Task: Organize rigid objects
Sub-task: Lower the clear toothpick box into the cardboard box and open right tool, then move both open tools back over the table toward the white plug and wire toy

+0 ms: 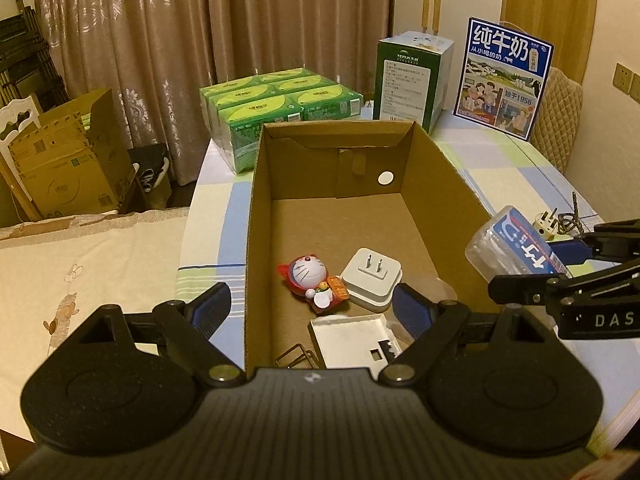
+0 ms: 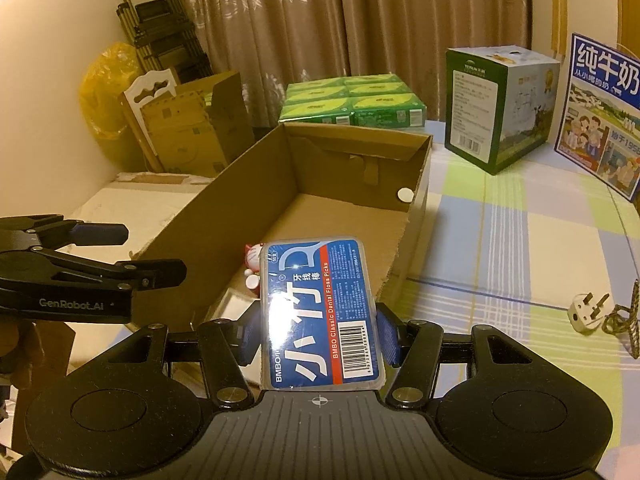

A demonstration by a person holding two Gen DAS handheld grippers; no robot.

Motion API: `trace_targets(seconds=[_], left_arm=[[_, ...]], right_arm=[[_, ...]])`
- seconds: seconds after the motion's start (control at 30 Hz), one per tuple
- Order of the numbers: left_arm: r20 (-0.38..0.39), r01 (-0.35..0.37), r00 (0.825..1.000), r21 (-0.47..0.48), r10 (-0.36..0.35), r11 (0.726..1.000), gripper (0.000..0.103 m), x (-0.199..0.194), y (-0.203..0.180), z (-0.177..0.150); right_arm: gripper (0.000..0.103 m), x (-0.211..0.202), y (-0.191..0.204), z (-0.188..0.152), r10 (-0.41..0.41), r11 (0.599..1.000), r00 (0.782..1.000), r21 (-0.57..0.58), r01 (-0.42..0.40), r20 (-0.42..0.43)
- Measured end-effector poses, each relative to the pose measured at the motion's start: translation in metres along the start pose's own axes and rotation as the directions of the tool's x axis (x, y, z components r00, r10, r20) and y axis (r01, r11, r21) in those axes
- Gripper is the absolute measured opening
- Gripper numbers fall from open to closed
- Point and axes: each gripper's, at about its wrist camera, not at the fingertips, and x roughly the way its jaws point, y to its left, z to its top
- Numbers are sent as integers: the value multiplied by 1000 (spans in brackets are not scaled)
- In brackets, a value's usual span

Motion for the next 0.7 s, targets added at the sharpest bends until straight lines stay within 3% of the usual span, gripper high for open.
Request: trace_targets(seconds=[0.53,0.7], left_arm=[[13,1,1000,-4,-1,1000,85,-4,1,-1],[14,0,1000,-6,0,1000,85,-5,0,-1]], right_arm=[[54,4,2,1,39,999,999,8,-40,20],[59,-3,2,1,37,999,998,9,-37,50]])
